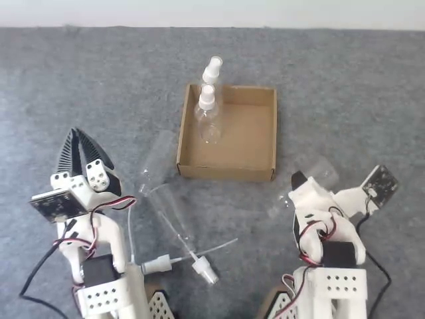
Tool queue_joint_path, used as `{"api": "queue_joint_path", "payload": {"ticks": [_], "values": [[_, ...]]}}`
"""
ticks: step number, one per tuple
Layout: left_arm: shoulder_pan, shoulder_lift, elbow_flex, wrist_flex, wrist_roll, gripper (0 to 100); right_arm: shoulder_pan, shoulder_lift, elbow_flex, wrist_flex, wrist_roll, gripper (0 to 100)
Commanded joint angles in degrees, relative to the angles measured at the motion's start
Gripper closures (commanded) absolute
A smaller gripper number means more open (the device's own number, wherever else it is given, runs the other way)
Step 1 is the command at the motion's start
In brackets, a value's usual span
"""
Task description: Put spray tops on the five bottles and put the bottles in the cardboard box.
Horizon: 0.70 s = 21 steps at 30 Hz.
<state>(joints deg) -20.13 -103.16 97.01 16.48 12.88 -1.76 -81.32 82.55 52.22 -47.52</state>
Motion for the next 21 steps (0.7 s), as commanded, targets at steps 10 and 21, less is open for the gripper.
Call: {"api": "queue_joint_path", "payload": {"ticks": [10, 21], "values": [[-0.3, -1.1, -0.5, 0.1, -0.5, 98, 1.0, -0.7, 0.5, -0.9, -0.3, 88.4], [-0.3, -1.1, -0.5, 0.1, -0.5, 98, 0.6, -1.3, 0.4, -0.9, -0.3, 80.9]]}}
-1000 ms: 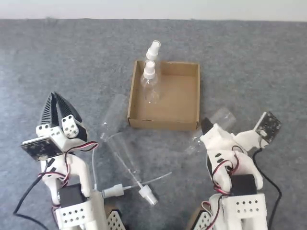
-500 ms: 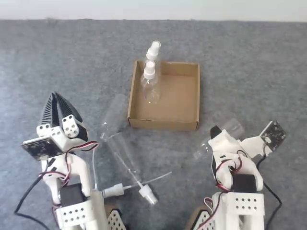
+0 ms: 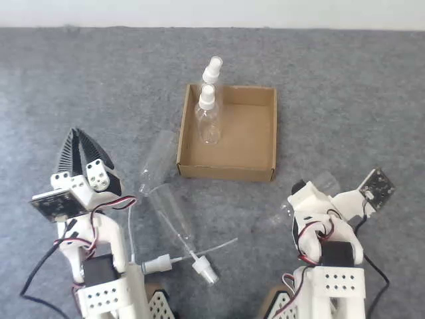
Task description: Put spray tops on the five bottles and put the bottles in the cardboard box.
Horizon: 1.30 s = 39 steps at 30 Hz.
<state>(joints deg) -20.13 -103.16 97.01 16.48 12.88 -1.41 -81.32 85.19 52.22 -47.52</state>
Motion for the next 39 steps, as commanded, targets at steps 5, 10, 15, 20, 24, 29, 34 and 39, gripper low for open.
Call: {"api": "queue_joint_path", "payload": {"ticks": [5, 10, 15, 20, 24, 29, 34, 39], "values": [[-0.3, -1.1, -0.5, 0.1, -0.5, 98, 0.2, -1.3, -2.5, -0.9, -0.3, 80.4], [-0.3, -1.1, -0.5, 0.1, -0.5, 98, 0.2, -1.3, -2.2, -0.9, 1.2, 80.3], [-0.3, -1.1, -0.5, 0.1, -0.5, 98, 0.2, -1.3, -2.1, -0.9, 1.4, 80.3], [-0.3, -1.1, -0.5, 0.2, -0.5, 98, 0.2, -1.0, -2.1, -0.9, 1.7, 80.3], [-0.3, -1.1, -0.5, 0.2, -0.5, 98, 0.2, -1.3, -2.1, -0.9, 1.6, 80.3], [-0.3, -1.1, -0.5, 0.2, -0.5, 98, 0.2, -1.3, -2.1, -0.9, 1.7, 80.3], [-0.3, -1.1, -0.5, 0.2, -0.5, 98, 0.2, -1.3, -2.1, -0.9, 1.7, 80.3], [-0.3, -1.1, -0.5, 0.2, -0.5, 98, 0.1, -1.3, -2.1, -0.9, 1.7, 80.3]]}}
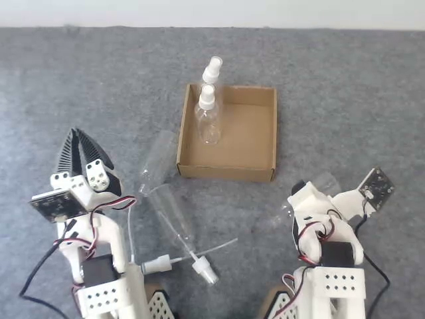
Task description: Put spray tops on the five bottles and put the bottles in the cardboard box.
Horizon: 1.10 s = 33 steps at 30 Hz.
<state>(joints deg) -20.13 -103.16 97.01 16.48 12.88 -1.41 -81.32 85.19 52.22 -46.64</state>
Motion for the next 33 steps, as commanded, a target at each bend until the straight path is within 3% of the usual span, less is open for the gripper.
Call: {"api": "queue_joint_path", "payload": {"ticks": [1, 8, 16, 30, 33], "values": [[-0.3, -1.1, -0.5, 0.2, -0.5, 98, 0.1, -1.3, -2.1, -0.9, 0.8, 80.3], [-0.3, -1.1, -0.5, 0.2, -0.5, 98, 0.1, -1.3, -2.1, -0.9, 0.8, 79.4], [-0.3, -1.1, -0.5, 0.2, -0.5, 98, -1.8, -0.7, -2.0, -0.7, 0.8, 60.9], [-0.3, -1.1, -0.5, 0.2, -0.5, 98, -2.3, -1.4, -6.2, -0.7, 3.3, 61.5], [-0.3, -1.1, -0.5, 0.2, -0.5, 98, -2.3, -1.4, -10.0, 3.4, 4.1, 61.5]]}}
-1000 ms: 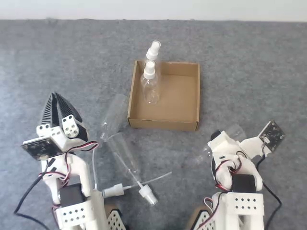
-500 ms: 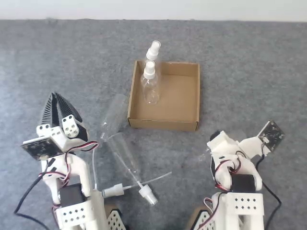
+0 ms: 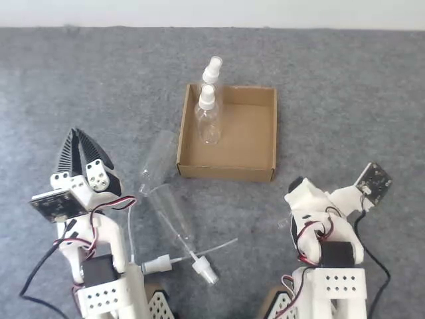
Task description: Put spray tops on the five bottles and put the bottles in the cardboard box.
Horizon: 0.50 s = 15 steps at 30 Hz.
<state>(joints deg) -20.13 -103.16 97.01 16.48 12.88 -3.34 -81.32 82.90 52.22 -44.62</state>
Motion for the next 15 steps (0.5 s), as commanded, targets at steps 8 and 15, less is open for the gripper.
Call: {"api": "queue_joint_path", "payload": {"ticks": [8, 15], "values": [[-0.3, -1.1, -0.5, 0.2, -0.5, 98, 0.0, -0.7, -18.9, 16.6, 5.7, 61.5], [-0.3, -1.1, -0.5, 0.2, -0.5, 98, 0.0, -0.7, -20.0, 17.2, 7.5, 61.5]]}}
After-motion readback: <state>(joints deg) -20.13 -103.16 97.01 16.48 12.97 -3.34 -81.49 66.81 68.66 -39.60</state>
